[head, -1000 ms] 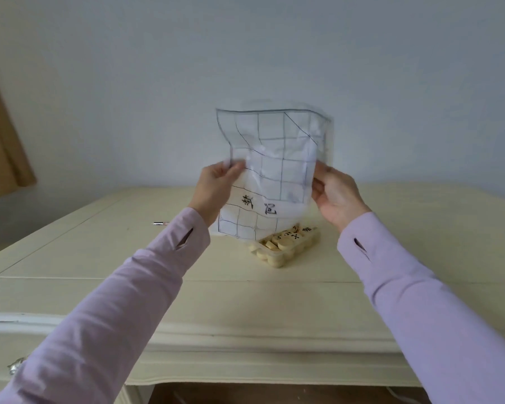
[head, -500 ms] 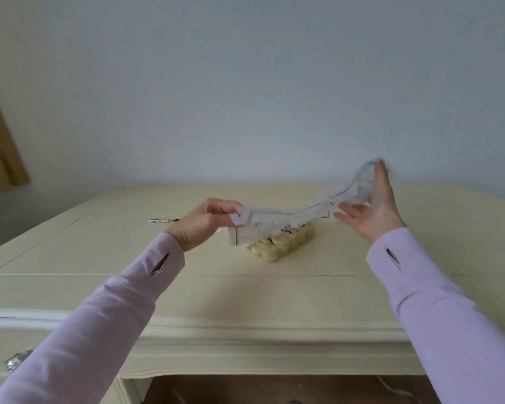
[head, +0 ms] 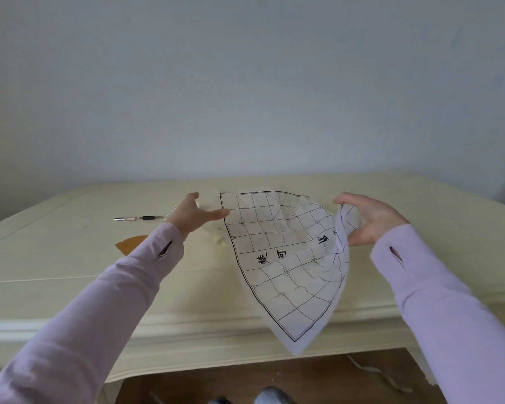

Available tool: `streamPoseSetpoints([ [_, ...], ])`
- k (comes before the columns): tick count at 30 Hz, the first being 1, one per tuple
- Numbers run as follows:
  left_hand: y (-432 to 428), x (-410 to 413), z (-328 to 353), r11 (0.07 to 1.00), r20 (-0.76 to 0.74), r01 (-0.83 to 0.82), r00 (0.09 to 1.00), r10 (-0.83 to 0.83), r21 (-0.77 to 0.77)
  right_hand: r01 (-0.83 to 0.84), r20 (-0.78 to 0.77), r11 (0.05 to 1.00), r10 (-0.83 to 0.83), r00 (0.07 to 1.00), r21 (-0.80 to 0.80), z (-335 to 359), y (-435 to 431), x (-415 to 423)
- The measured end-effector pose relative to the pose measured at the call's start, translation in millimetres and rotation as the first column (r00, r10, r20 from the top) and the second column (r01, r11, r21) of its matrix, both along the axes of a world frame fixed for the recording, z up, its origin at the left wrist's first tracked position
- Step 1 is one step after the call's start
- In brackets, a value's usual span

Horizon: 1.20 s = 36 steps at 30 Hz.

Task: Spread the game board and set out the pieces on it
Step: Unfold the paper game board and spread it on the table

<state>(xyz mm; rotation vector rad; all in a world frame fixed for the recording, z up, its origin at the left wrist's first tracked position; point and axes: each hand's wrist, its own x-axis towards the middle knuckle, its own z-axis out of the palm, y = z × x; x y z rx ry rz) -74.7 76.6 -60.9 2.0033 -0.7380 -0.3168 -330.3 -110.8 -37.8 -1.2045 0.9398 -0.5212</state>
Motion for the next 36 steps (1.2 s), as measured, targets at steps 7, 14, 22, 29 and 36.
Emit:
streamPoseSetpoints([
  [7,-18,-18,2,0.991,-0.010,0.069,0.997,-0.071,-0.118,0.032,-0.247,0.976,-0.087,0.965,-0.217,-1,-12,-18],
  [14,-26,-26,12,0.950,0.209,0.009,0.976,0.059,-0.313,0.138,-0.269,0.938,-0.229,0.936,-0.319,-16,-39,-16],
  [22,-14,-35,14,0.904,0.039,-0.157,0.981,0.188,-0.398,0.159,0.011,0.985,-0.158,0.987,-0.071,-29,-31,-21],
  [29,-15,-40,10,0.897,-0.153,-0.125,0.986,0.065,-0.423,-0.019,-0.217,0.981,-0.023,0.976,-0.191,-43,-30,-1],
  [36,-6,-58,10,0.958,-0.040,0.082,0.995,-0.096,-0.275,-0.018,-0.375,0.856,-0.208,0.903,-0.517,5,-34,-3],
])
